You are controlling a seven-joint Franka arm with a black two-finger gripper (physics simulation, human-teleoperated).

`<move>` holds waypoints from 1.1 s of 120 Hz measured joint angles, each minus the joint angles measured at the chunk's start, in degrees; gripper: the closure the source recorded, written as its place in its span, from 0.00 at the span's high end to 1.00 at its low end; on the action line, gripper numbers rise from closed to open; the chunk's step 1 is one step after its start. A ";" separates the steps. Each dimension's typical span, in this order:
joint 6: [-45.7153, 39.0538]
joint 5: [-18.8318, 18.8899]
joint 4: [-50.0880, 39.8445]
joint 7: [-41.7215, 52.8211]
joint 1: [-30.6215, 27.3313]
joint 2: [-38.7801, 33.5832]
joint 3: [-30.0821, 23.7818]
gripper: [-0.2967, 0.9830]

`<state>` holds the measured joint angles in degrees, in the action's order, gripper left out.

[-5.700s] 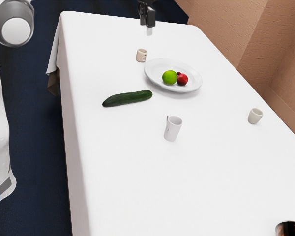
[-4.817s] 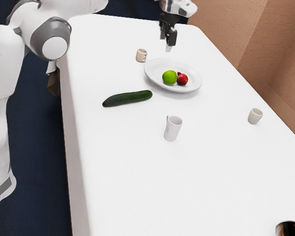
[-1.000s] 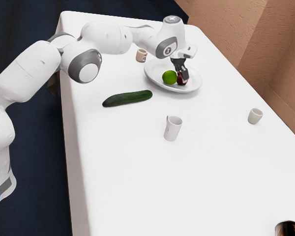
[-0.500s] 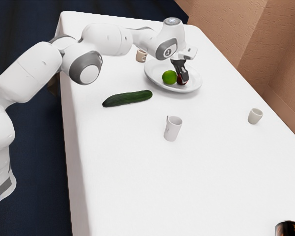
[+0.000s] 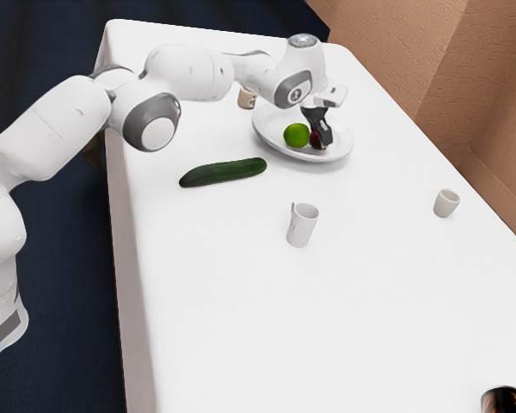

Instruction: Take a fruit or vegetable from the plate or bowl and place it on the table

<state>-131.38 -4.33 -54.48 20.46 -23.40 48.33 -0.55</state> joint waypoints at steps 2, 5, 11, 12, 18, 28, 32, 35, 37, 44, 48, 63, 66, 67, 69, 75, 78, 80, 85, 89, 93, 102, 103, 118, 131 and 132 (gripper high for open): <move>0.00 0.01 0.04 -0.02 0.01 0.04 0.01 0.57; 0.04 0.05 0.07 -0.06 0.01 0.06 0.05 0.55; 0.30 0.23 0.15 -0.18 0.02 0.01 0.19 0.53; 0.39 0.26 0.24 -0.21 0.02 0.01 0.22 0.52; 1.41 0.55 1.25 -0.36 0.03 -0.04 0.57 0.50; 3.46 1.63 2.21 -0.61 0.12 -0.26 1.27 0.49; 4.58 2.24 3.18 -0.69 0.36 -0.40 1.39 0.49; 5.46 2.88 3.88 -0.75 0.57 -0.53 1.40 0.49; 6.11 3.34 4.59 -0.79 0.73 -0.60 1.41 0.48; 8.35 4.89 6.73 -0.90 1.66 -1.02 1.42 0.48; 9.56 5.71 7.31 -0.96 2.30 -1.53 1.42 0.49; 13.29 8.30 7.90 -1.08 4.97 -2.84 1.22 0.49; 13.80 8.59 7.92 -1.10 5.50 -2.88 1.19 0.49; 13.96 8.67 7.93 -1.10 5.68 -2.88 1.18 0.49; 14.25 8.83 7.94 -1.12 6.09 -2.89 1.21 0.49; 14.98 9.21 7.95 -1.17 7.37 -2.91 1.31 0.50; 15.29 9.35 7.95 -1.19 7.83 -2.92 1.32 0.50; 15.47 9.42 7.94 -1.20 8.05 -2.92 1.32 0.50; 15.87 9.77 7.88 -1.24 8.68 -2.88 1.32 0.50; 16.12 10.01 7.82 -1.27 9.18 -2.81 1.27 0.50; 16.32 10.21 7.76 -1.29 9.75 -2.74 1.26 0.49; 16.64 10.77 7.77 -1.35 11.20 -2.65 1.29 0.49; 16.66 10.83 7.76 -1.36 11.31 -2.62 1.27 0.49; 16.90 11.29 7.26 -1.44 12.50 -1.96 1.04 0.49; 16.70 11.41 7.18 -1.64 12.79 0.00 0.80 0.49; 16.66 11.42 7.18 -1.66 12.84 0.11 0.79 0.49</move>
<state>-114.71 7.09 -47.30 18.80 -10.55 48.44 0.24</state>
